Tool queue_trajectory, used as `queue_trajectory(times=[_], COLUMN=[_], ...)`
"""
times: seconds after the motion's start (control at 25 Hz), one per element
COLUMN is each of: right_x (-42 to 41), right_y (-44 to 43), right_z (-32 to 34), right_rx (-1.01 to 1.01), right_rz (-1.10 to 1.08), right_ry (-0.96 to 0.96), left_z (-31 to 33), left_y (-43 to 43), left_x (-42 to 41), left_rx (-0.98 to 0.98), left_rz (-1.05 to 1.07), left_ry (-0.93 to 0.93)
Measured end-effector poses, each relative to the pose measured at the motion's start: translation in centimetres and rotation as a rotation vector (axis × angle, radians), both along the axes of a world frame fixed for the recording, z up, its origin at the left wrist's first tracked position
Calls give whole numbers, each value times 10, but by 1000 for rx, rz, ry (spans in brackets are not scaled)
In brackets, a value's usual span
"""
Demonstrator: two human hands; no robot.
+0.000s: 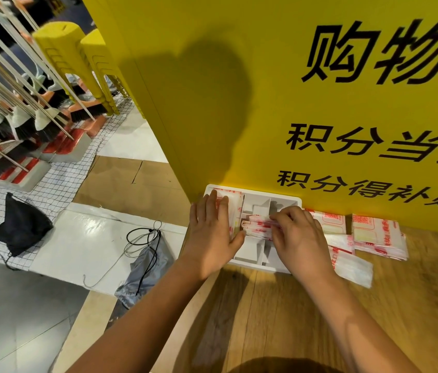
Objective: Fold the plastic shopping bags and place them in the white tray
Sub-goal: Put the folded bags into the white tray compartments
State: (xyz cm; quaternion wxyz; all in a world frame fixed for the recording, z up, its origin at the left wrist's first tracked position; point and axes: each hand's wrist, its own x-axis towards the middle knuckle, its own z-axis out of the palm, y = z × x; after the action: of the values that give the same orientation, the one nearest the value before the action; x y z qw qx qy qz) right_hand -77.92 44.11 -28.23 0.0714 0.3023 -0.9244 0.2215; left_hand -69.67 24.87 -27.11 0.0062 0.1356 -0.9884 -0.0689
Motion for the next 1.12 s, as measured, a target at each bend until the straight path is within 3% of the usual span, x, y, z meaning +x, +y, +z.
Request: queue_trajectory(times=[0.2, 0.48, 0.72, 0.88, 1.12], right_x=[4, 4, 2, -1, 3], right_y=[11, 90, 165, 178, 190], right_z=[7, 21, 5, -12, -26], right_rx=[58, 191, 153, 134, 96], right_rz=[10, -180, -249, -161, -112], right_ry=[33, 51, -178, -347, -461], left_z=[16, 40, 19, 4, -1], left_y=[22, 107, 168, 185, 193], left_x=[-1, -28, -52, -64, -60], left_rx=[-16, -80, -151, -211, -141], left_rz=[-46, -315, -499, -494, -508], left_ry=[25, -83, -193, -307, -321])
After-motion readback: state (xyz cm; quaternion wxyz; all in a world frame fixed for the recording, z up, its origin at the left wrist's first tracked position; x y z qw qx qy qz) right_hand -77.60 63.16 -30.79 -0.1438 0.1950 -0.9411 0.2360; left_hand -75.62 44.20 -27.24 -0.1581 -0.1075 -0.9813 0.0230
